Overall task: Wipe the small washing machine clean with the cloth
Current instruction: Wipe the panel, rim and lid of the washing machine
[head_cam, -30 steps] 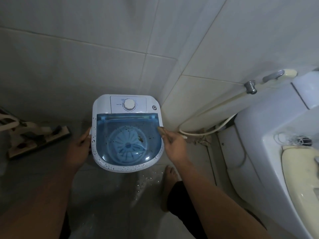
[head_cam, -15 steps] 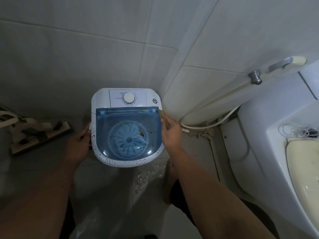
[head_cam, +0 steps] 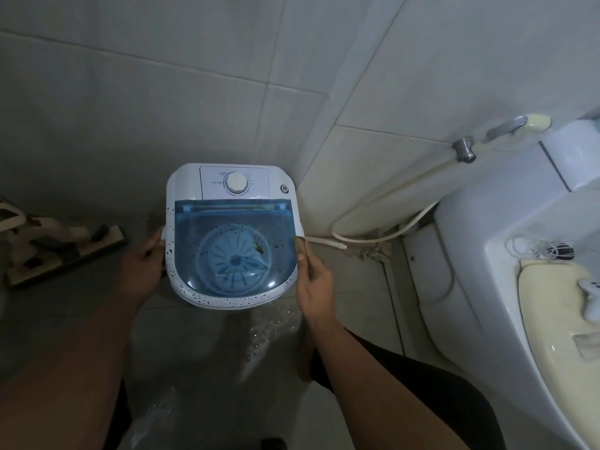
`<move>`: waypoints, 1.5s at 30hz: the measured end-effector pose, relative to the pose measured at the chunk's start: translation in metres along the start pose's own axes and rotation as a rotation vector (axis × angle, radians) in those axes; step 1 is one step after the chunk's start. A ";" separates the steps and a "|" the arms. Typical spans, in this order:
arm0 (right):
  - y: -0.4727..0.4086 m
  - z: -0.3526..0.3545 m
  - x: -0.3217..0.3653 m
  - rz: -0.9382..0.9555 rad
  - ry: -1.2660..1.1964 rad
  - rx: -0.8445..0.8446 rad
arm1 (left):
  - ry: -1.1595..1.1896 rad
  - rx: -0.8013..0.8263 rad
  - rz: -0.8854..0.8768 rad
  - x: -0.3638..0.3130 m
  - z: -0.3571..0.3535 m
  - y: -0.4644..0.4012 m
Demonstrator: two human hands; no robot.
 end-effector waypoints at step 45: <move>0.116 -0.029 0.073 0.322 0.268 0.010 | 0.004 0.073 0.042 0.008 0.008 -0.023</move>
Point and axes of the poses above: each hand's wrist, its own y-axis away from the middle knuckle, its own z-axis out of the back of the hand, x = y × z, the point moved 3 cm from there along -y, towards the middle knuckle, and after that the axes turned 14 degrees about z, right-handed, at the moved point
